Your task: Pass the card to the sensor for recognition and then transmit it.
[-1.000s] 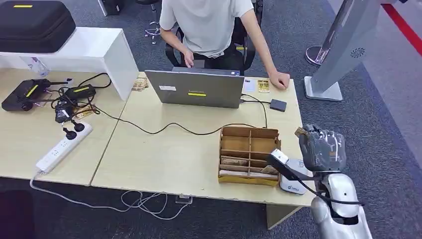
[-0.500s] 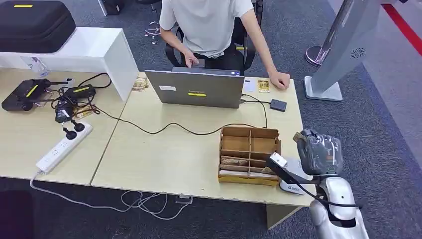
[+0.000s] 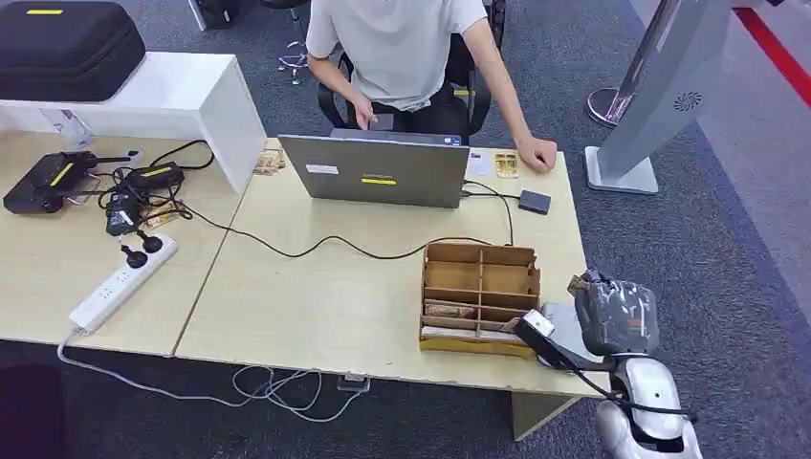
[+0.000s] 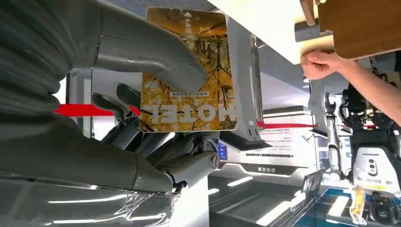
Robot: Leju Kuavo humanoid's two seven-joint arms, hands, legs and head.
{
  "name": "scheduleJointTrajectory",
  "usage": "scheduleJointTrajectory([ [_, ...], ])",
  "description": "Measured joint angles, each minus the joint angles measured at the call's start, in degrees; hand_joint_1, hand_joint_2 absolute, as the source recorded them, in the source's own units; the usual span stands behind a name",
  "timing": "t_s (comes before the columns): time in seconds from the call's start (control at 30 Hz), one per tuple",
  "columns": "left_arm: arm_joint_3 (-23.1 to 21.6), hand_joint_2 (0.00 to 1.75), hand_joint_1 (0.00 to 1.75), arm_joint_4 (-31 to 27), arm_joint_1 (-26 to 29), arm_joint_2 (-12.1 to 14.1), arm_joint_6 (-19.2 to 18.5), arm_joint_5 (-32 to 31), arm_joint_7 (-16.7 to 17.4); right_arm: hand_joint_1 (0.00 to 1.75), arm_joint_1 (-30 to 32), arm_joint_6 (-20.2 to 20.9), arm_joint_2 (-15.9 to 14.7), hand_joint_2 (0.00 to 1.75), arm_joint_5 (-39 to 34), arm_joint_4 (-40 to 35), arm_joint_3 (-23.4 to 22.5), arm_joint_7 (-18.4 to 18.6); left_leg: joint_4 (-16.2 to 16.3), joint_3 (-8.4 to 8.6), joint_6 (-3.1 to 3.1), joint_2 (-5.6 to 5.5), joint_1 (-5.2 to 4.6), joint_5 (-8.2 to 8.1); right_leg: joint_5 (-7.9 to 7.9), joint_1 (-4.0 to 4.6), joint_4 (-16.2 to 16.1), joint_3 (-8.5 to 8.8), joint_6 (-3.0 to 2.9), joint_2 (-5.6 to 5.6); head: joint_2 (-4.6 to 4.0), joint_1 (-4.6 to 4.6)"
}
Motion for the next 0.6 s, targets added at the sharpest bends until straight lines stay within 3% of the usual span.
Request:
scheduleJointTrajectory([
  [0.6,0.1,1.75,0.0,0.0,-0.1,0.0,0.4,-1.0,0.1,1.75,1.5,0.2,1.4,1.75,1.1,1.6,-0.3,-0.5,0.0,-0.01,0.0,0.0,0.0,0.0,0.0,0.0,0.0,0.0,0.0,0.0,0.0,0.0],
])
